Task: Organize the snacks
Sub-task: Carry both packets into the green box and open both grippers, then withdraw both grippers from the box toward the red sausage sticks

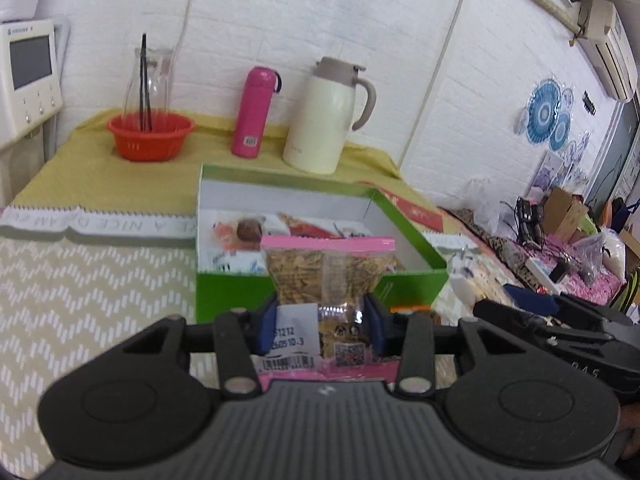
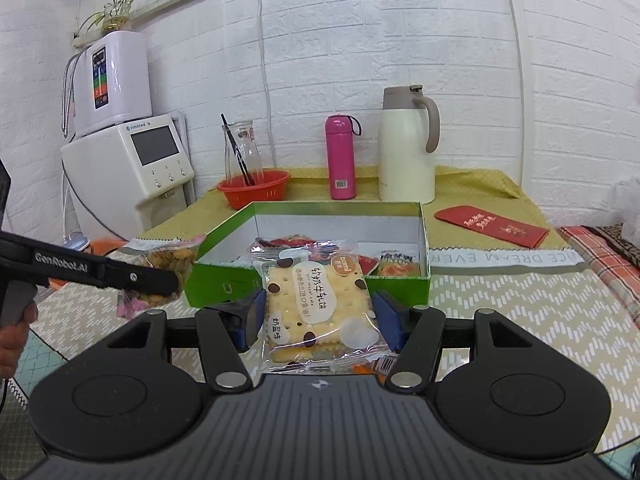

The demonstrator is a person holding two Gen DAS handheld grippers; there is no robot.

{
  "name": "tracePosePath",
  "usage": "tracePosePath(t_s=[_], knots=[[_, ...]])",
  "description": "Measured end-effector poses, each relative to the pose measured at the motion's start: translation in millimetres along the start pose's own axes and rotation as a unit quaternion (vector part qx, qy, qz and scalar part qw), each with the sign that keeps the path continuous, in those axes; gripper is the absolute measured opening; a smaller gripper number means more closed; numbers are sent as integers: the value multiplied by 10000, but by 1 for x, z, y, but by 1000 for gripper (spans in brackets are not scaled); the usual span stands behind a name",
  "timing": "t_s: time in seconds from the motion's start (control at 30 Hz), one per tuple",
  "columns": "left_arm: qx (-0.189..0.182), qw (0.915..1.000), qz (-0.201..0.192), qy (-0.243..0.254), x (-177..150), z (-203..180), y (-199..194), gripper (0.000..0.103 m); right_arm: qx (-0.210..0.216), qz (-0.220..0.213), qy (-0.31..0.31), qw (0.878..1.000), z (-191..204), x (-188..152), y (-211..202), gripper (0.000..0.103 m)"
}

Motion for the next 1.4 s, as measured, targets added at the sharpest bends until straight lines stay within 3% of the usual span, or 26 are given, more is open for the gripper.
tracePosePath(t_s=[0.27, 0.47, 0.73, 0.77, 0.8, 0.83, 0.87, 0.93, 1.03, 1.4], knots=[[316, 9984, -398, -235, 56, 22, 33, 41, -230, -206, 98, 9995, -18, 31, 39, 97], [454, 9979, -186, -427, 63, 43, 74, 41, -445, 21, 196, 9988, -34, 27, 82, 97], [447, 9979, 116, -464, 58, 56, 109, 43, -314, 309, 89, 9990, -36, 16, 127, 99], [473, 9977, 133, -467, 57, 57, 111, 48, -268, 389, -4, 9989, -34, 13, 131, 99], [580, 9973, 63, -444, 58, 58, 111, 83, -219, 474, -144, 9985, -31, 10, 134, 103], [724, 9966, -106, -380, 59, 58, 109, 102, -215, 476, -249, 9983, -29, 8, 135, 103], [880, 9953, -293, -261, 61, 57, 106, 103, -244, 398, -369, 9982, -26, 7, 133, 103], [1036, 9941, -303, -59, 63, 53, 103, 103, -236, 238, -577, 9978, -22, 6, 129, 103], [907, 9954, -264, -165, 64, 49, 101, 103, -267, 245, -607, 9975, -21, 7, 128, 103], [956, 9949, -329, -53, 60, 34, 75, 103, -241, 101, -413, 9988, -15, 26, 95, 103]])
Point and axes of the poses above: each gripper's, at about its wrist camera, not at the fingertips, and y roughly the way its jaws point, z to its left, x to its top, the point moved 8 cm from there along y, roughly the way its jaws point, and after that the axes turned 2 degrees about -x, right-handed, at the moved point
